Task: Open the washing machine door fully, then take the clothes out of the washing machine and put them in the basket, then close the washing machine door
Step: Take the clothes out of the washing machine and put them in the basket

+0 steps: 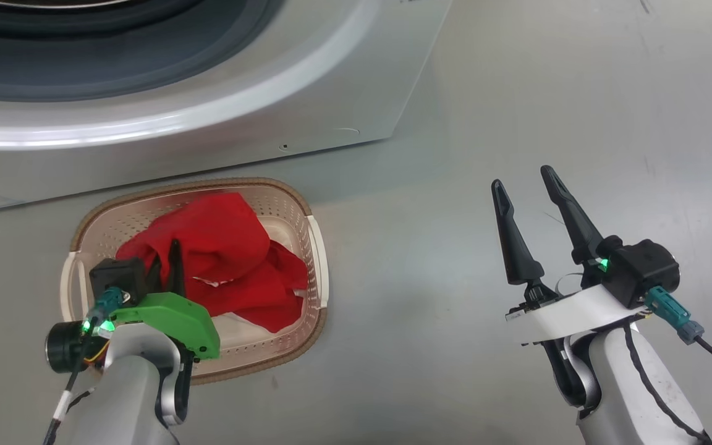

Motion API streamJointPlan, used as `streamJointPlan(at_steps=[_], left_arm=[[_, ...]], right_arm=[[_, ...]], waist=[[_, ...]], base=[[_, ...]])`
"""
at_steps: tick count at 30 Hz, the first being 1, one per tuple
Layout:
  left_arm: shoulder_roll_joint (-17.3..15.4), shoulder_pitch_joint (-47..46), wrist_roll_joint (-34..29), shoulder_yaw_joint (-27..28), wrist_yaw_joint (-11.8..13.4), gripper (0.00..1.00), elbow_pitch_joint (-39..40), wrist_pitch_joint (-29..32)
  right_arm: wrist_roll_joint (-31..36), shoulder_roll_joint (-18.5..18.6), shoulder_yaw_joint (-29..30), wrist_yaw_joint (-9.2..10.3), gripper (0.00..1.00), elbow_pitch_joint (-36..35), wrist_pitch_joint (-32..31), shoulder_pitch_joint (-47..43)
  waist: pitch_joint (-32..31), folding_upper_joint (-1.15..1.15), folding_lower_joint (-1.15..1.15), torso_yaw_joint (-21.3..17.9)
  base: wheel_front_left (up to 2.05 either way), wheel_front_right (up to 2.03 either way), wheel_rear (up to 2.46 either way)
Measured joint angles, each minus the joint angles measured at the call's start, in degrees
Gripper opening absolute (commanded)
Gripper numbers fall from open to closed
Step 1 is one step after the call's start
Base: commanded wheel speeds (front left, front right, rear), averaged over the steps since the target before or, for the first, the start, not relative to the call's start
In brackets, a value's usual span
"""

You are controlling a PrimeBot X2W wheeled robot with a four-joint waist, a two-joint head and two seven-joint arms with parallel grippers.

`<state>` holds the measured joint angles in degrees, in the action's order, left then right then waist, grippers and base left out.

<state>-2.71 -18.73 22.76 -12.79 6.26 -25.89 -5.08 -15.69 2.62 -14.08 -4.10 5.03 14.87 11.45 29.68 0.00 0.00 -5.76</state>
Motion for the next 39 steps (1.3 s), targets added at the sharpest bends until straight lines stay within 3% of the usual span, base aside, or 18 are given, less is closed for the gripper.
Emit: streamJointPlan(at_steps=[5, 8, 9, 10, 11, 24, 33, 39], left_arm=[[0.0, -2.7, 0.2, -0.3, 0.0, 0.00, -5.8, 2.1], [0.1, -4.7, 0.5, -0.3, -0.1, 0.41, -8.4, 2.5], [0.1, -5.2, 0.7, -0.2, -0.1, 0.49, -9.1, 2.5], [0.1, -5.2, 0.7, -0.2, -0.1, 0.84, -9.1, 2.5], [0.1, -5.7, 0.8, -0.2, -0.1, 1.00, -9.8, 2.5], [0.3, -7.8, 1.4, -0.2, -1.6, 1.00, -17.7, 0.3], [0.4, -7.8, 0.1, -1.6, -3.6, 1.00, -18.4, -6.8], [0.4, -7.8, -0.8, -2.2, -4.1, 1.00, -18.2, -8.2]], right_arm=[[-1.0, 0.0, -0.2, -0.35, 1.00, 0.0, 0.0, 1.5], [-1.0, 0.0, 0.0, -0.35, 1.00, 0.3, 0.0, 1.6], [-1.1, 0.0, 0.0, -0.35, 1.00, 0.4, 0.0, 1.7], [-1.1, 0.0, 0.0, -0.35, 1.00, 0.4, 0.0, 1.7], [-1.3, 0.0, 0.0, -0.35, 1.00, 0.5, 0.0, 1.8], [-1.5, 0.0, 0.0, -0.35, 1.00, 2.3, 0.0, 2.5], [-1.5, 0.0, 0.5, -0.32, 1.00, 3.4, 0.0, 2.4], [-1.4, 0.0, 1.3, -0.29, 1.00, 4.0, 0.0, 1.9]], waist=[[2.4, 0.00, 0.00, -1.7], [3.4, 0.00, 0.00, -2.6], [3.6, 0.00, 0.00, -2.8], [3.6, 0.00, 0.00, -2.8], [3.8, 0.00, 0.00, -3.0], [2.5, 0.00, 0.00, -3.3], [-0.3, 0.00, 0.00, -2.8], [-2.8, 0.00, 0.00, -2.2]], base=[[0.00, 0.00, 0.00], [0.00, 0.00, 0.00], [0.00, 0.00, 0.00], [0.00, 0.00, 0.00], [0.00, 0.00, 0.00], [0.00, 0.00, 0.00], [0.00, 0.00, 0.00], [0.00, 0.00, 0.00]])
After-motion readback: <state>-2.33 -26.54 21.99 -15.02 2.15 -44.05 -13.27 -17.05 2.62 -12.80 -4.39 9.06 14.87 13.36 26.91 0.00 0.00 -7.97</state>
